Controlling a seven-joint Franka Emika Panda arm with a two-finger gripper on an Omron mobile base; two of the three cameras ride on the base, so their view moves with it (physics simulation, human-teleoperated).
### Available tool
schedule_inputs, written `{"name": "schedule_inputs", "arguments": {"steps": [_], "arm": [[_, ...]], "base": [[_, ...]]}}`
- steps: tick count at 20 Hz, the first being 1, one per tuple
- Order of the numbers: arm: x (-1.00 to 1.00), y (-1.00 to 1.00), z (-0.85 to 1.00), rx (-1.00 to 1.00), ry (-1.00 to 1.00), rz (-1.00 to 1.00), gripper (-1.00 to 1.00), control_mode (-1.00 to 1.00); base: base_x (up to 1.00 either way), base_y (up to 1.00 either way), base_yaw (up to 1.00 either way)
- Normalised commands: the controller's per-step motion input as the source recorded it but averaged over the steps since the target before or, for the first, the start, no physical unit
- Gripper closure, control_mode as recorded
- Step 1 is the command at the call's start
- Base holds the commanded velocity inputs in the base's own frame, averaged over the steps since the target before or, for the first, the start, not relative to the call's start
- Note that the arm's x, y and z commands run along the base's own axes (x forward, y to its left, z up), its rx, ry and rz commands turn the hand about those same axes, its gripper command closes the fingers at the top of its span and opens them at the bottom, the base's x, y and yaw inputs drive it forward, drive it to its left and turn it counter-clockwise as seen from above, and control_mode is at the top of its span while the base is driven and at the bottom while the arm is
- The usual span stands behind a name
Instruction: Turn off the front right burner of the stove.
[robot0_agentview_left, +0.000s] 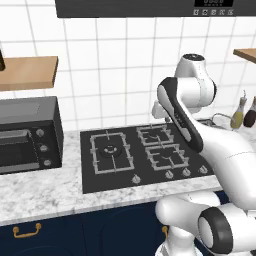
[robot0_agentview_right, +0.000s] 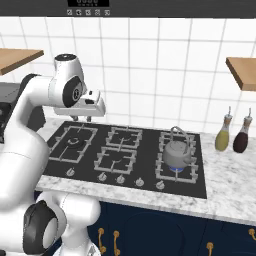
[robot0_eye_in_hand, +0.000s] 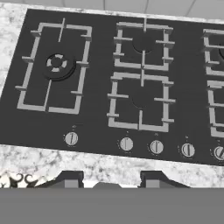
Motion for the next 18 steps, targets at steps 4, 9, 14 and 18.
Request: {"name": "schedule_inputs", "arguments": {"steps": [4, 9, 14, 18], "arm": [[-0.56, -0.63, -0.12, 0.13, -0.07, -0.07, -1.0, -1.0], [-0.82, -1.0, -0.35, 0.25, -0.04, -0.3, -1.0, -1.0], [-0.56, -1.0, -0.42, 0.16, -0.01, -0.41, -1.0, -1.0], [-0.2, -1.0, -0.42, 0.04, 0.0, -0.48, -1.0, -1.0]], "base": [[0.0, 0.0, 0.0], [0.0, 0.0, 0.0], [0.0, 0.0, 0.0], [0.0, 0.0, 0.0]]}}
